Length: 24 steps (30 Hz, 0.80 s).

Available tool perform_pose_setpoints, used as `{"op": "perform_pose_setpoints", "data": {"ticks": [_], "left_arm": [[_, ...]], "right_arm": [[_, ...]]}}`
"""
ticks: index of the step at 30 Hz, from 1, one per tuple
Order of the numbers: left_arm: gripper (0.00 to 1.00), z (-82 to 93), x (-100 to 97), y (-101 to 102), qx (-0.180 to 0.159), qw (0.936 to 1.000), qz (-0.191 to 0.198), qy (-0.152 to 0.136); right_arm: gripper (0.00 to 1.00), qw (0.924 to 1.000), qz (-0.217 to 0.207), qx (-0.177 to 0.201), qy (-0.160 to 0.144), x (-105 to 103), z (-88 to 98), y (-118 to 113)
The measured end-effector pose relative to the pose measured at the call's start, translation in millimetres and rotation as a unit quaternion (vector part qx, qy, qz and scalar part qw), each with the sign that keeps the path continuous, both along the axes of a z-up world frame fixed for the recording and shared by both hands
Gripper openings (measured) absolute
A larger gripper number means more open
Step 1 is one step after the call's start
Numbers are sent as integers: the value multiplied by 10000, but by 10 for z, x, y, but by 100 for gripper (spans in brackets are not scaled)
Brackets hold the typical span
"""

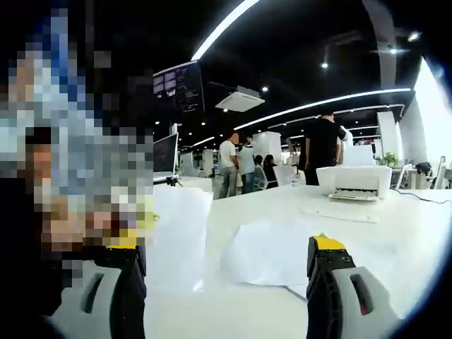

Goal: Organize the stack of printing papers by aligning and flattening the scattered papers on the table

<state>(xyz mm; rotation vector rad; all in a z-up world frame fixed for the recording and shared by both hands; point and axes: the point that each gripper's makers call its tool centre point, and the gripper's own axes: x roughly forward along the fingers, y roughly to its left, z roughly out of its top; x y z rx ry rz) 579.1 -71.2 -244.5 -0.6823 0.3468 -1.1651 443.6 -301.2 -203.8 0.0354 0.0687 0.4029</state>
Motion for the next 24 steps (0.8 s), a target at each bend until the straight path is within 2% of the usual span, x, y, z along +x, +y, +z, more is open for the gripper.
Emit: {"op": "perform_pose_setpoints", "data": {"ticks": [13,24], "left_arm": [[7,-16,4,10,-19,10000,13,-33],[7,-41,8,11,80,9999,42,-147]], "right_arm": [[89,9994,-84,20,321,-172,-319,115],[89,9981,-319,440,279,-252,-440,11]]}}
